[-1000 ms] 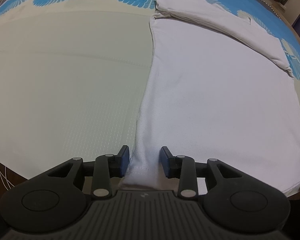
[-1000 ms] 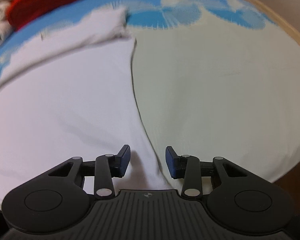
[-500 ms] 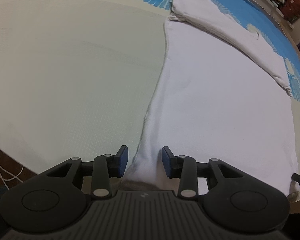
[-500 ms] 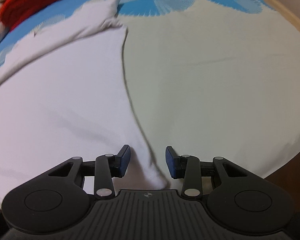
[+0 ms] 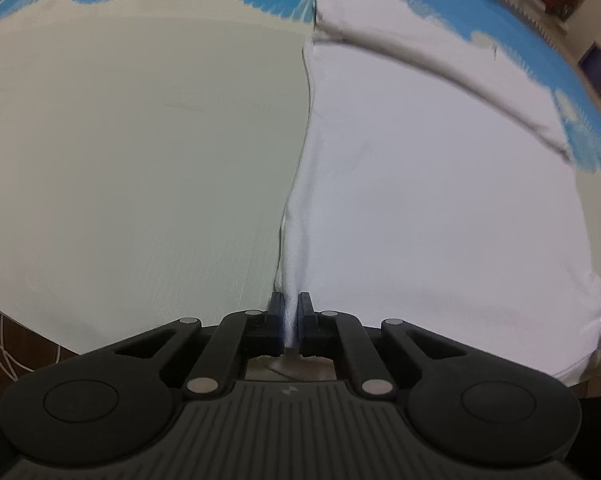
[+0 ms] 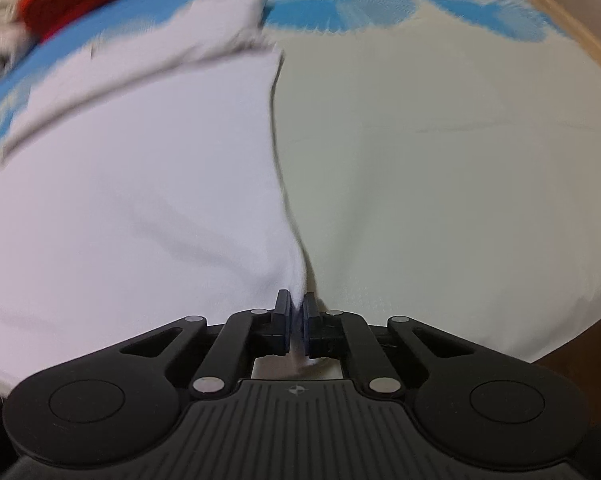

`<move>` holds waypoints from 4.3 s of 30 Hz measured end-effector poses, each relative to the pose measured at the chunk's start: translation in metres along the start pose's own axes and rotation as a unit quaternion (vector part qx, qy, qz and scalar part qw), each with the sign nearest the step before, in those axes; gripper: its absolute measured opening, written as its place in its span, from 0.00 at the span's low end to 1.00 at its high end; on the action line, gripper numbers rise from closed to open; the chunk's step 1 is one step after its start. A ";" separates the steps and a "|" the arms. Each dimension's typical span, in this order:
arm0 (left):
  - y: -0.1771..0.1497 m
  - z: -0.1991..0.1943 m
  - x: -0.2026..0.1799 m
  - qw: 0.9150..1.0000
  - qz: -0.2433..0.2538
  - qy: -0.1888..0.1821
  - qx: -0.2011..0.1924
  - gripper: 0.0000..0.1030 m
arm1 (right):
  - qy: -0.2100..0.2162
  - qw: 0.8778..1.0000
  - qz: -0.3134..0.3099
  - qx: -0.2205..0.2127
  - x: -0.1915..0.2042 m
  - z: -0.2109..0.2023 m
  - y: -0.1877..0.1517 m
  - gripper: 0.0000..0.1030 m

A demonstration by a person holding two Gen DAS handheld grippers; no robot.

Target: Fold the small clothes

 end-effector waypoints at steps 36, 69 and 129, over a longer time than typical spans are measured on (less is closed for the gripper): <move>-0.006 0.010 -0.007 0.999 0.015 0.013 0.029 0.11 | -0.002 0.997 -0.067 0.046 0.016 0.007 -0.018 0.08; -0.035 -0.164 -0.010 0.987 -0.017 -0.103 -0.126 0.06 | 0.135 0.977 0.042 -0.159 -0.058 -0.195 0.008 0.05; 0.181 0.061 -0.037 0.977 0.160 -0.088 -0.108 0.13 | 0.070 0.989 -0.112 -0.061 0.023 0.079 0.166 0.04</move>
Point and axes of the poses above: each gripper's, at about its wrist camera, not at the fingertips, and z roughly the way its jaws point, x to its left, y to its top, the point moved 3 cm from there along z, roughly the way its jaws point
